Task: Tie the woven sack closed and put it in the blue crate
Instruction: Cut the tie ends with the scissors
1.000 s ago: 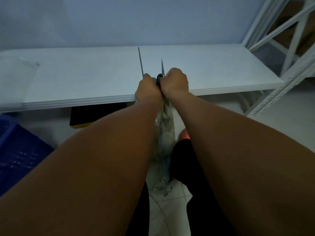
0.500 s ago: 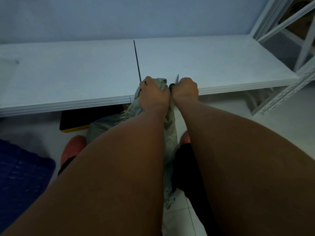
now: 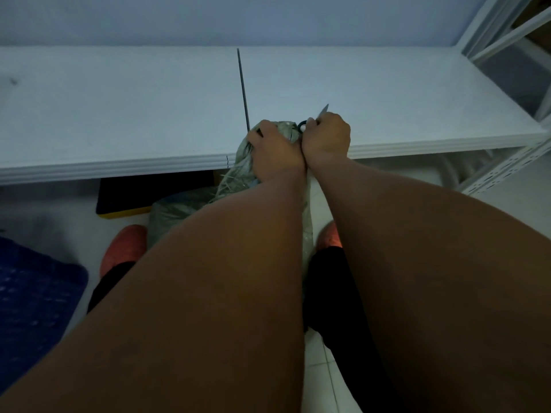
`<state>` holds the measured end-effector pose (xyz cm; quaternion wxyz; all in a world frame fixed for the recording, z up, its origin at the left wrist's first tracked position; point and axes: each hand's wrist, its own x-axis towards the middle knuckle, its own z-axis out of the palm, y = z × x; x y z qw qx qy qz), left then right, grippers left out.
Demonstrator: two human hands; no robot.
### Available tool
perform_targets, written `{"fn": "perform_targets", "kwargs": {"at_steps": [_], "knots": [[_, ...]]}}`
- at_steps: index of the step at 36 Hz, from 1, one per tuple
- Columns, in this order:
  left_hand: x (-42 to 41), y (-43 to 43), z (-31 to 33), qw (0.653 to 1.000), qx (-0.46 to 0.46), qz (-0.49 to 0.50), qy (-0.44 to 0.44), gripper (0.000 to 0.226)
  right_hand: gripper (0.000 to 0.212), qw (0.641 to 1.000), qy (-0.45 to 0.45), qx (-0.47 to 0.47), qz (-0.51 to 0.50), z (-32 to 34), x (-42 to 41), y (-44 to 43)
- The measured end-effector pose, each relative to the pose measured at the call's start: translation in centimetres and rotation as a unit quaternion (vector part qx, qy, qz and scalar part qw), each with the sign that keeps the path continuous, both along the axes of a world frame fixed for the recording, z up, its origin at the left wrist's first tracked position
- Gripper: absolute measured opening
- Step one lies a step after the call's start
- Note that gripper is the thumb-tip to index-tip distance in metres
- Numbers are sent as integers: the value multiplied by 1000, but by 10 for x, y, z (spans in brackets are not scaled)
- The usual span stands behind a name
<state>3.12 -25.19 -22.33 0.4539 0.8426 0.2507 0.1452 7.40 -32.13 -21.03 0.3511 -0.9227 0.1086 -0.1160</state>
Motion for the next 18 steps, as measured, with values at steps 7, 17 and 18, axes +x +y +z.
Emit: {"fn": "perform_targets", "kwargs": {"at_steps": [7,17,18], "knots": [[2,1,3,1000,16,-12,23,54,29,1000,-22,0,5,2,-5,0],[-10,26,18,992,41,-107,53,36,33,995,64,-31,74,21,-17,23],[-14,33,21,990,41,-127,53,30,29,993,76,-41,87,25,-22,27]]}}
